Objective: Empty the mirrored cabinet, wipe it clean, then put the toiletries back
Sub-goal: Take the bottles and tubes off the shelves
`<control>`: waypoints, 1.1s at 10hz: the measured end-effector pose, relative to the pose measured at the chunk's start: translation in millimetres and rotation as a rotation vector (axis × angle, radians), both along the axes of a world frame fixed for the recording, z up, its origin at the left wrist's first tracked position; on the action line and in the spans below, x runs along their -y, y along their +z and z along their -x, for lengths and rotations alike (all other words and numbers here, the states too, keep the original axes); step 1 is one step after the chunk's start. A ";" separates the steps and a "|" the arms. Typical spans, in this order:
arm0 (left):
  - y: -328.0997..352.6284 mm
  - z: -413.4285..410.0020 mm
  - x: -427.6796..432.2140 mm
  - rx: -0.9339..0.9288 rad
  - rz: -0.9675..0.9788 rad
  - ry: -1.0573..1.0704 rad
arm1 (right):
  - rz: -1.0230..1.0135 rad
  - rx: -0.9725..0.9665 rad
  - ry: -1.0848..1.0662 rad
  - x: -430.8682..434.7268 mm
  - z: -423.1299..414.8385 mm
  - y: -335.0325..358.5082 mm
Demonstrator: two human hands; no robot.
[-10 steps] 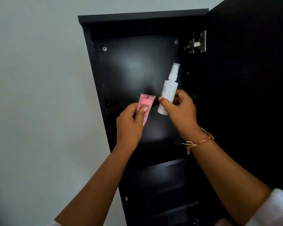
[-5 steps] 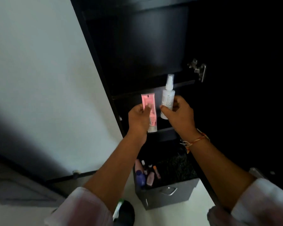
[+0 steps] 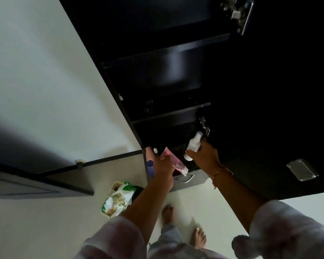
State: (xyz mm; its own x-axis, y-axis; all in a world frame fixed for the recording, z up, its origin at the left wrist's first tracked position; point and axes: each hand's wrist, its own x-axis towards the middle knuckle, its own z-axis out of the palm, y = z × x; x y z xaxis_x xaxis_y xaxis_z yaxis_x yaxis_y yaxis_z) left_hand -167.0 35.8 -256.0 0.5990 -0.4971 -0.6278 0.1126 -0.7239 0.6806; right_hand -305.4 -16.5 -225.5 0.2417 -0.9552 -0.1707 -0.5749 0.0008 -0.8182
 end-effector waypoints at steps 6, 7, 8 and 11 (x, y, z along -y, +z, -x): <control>-125.7 15.7 -15.4 -0.764 0.053 0.538 | -0.199 -0.093 -0.051 36.2 -14.6 -122.1; -121.3 14.9 -3.4 -0.758 0.115 0.661 | -0.180 -0.112 -0.024 42.0 -23.3 -129.0; -127.8 16.2 -0.6 -0.737 0.219 0.693 | -0.169 -0.108 -0.021 45.2 -28.7 -135.0; -119.5 20.1 3.6 -0.733 0.218 0.609 | -0.176 -0.038 -0.022 46.3 -32.3 -145.3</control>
